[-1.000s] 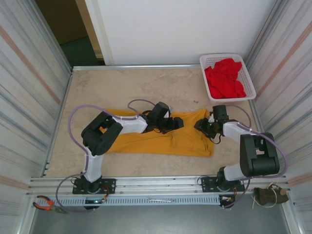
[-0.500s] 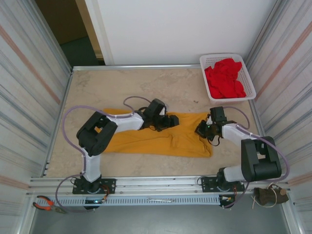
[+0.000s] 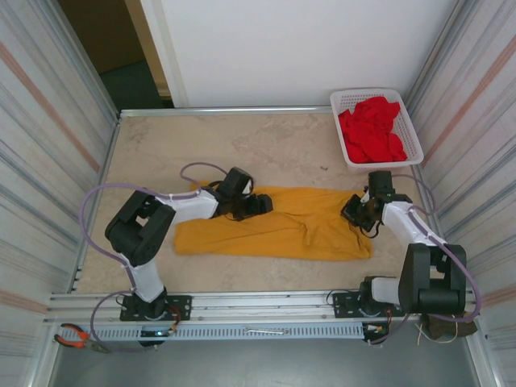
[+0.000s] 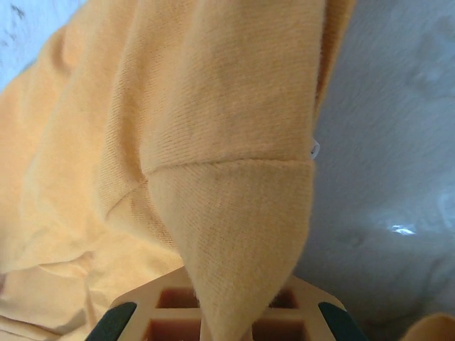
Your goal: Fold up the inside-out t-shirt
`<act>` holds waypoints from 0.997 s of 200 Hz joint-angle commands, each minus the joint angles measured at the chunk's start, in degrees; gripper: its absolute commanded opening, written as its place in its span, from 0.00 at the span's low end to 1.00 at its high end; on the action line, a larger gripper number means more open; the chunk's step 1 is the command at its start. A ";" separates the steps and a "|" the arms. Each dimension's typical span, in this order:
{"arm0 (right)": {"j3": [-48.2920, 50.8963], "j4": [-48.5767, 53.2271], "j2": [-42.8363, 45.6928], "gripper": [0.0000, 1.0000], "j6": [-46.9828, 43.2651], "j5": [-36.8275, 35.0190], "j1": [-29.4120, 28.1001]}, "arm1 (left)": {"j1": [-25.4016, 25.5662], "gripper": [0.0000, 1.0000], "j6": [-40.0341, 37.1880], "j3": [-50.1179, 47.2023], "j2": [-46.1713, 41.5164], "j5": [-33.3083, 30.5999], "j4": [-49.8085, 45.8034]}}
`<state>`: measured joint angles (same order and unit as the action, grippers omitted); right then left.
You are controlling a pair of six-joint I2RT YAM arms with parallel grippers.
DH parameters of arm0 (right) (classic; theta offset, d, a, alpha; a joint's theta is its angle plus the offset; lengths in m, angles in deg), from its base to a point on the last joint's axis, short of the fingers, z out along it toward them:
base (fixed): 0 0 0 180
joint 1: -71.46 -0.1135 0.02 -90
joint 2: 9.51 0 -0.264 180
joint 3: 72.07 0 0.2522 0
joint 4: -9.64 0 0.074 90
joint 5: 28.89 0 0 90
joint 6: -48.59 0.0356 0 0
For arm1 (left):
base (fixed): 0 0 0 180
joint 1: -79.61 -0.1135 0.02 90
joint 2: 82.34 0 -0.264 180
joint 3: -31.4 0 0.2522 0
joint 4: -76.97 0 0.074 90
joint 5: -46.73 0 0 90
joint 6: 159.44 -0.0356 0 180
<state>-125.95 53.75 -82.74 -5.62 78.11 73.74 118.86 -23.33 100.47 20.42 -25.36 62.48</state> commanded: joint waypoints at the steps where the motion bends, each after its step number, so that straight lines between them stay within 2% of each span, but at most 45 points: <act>1: -5.09 5.92 1.53 0.00 -3.31 -1.04 0.53 | 1.10 0.73 2.58 -0.32 0.10 -0.82 -0.67; 35: -9.13 10.41 1.67 0.00 -3.03 -3.21 -2.16 | -0.47 0.73 -1.67 6.53 -4.86 -2.32 -9.47; 66: -12.47 14.58 2.26 0.00 -0.38 -10.10 -10.19 | -4.80 0.73 -4.45 8.86 -9.63 -2.54 -17.12; 94: -15.60 18.02 0.97 0.00 4.20 -16.59 -18.28 | -10.58 0.74 -7.45 7.11 -13.95 -2.19 -21.60; 144: -25.74 24.82 -4.46 0.00 14.31 -27.48 -34.18 | -23.75 0.74 -12.60 2.13 -20.11 2.63 -23.70; 199: -42.97 32.46 -19.21 0.00 27.80 -37.48 -51.21 | -35.55 0.74 -15.08 -0.31 -22.75 11.24 -22.83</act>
<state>-161.67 80.13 -95.76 13.17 47.51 27.84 86.66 -35.40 100.89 -0.30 -20.07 40.45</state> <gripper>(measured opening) 0.053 0.740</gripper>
